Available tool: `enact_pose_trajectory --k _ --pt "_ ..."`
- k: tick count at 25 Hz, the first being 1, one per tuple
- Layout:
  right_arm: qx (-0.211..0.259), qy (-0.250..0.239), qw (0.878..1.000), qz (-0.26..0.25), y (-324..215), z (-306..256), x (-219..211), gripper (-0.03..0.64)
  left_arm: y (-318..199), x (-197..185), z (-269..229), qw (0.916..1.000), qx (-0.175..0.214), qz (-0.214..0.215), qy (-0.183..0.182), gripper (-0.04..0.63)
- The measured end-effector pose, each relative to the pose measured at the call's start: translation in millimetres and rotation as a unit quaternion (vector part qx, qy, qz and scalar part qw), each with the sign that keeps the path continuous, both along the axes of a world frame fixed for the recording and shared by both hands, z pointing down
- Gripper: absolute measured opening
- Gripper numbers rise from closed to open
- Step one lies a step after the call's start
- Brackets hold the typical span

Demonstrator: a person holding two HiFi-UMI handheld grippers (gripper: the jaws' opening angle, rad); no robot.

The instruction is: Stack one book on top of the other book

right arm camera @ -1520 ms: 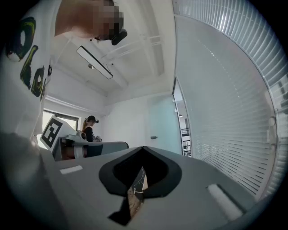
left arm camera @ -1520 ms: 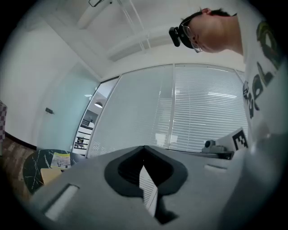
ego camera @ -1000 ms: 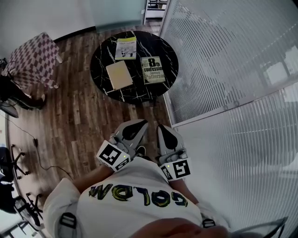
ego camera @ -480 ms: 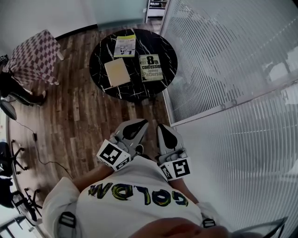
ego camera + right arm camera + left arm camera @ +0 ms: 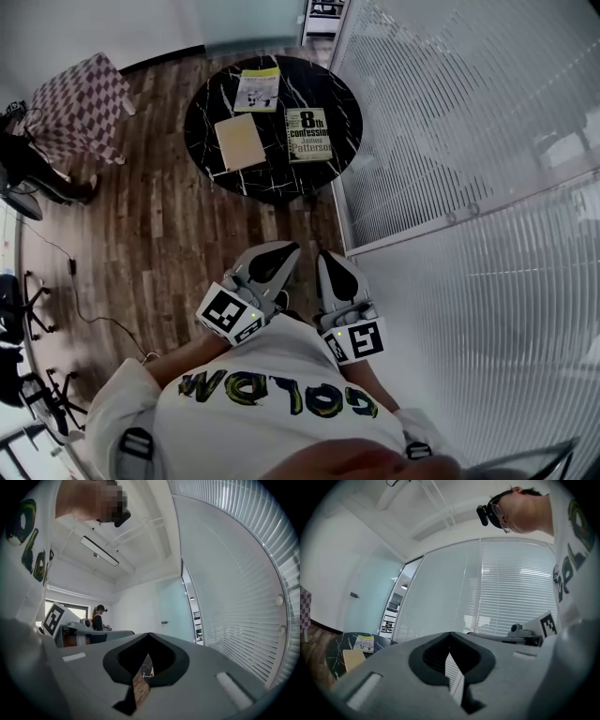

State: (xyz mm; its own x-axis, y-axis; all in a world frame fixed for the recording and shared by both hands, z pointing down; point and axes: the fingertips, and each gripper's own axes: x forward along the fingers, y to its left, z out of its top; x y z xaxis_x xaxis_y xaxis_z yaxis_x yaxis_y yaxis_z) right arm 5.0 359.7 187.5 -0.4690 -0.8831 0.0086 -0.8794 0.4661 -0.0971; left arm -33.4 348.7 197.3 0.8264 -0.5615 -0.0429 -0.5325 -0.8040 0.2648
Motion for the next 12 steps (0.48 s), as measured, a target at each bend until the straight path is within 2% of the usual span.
enact_pose_trajectory --k 12 --pt "-0.009 0.005 1.0 -0.003 -40 12 -7 0.001 -45 -10 10 0.9999 -0.006 -0.012 0.01 0.002"
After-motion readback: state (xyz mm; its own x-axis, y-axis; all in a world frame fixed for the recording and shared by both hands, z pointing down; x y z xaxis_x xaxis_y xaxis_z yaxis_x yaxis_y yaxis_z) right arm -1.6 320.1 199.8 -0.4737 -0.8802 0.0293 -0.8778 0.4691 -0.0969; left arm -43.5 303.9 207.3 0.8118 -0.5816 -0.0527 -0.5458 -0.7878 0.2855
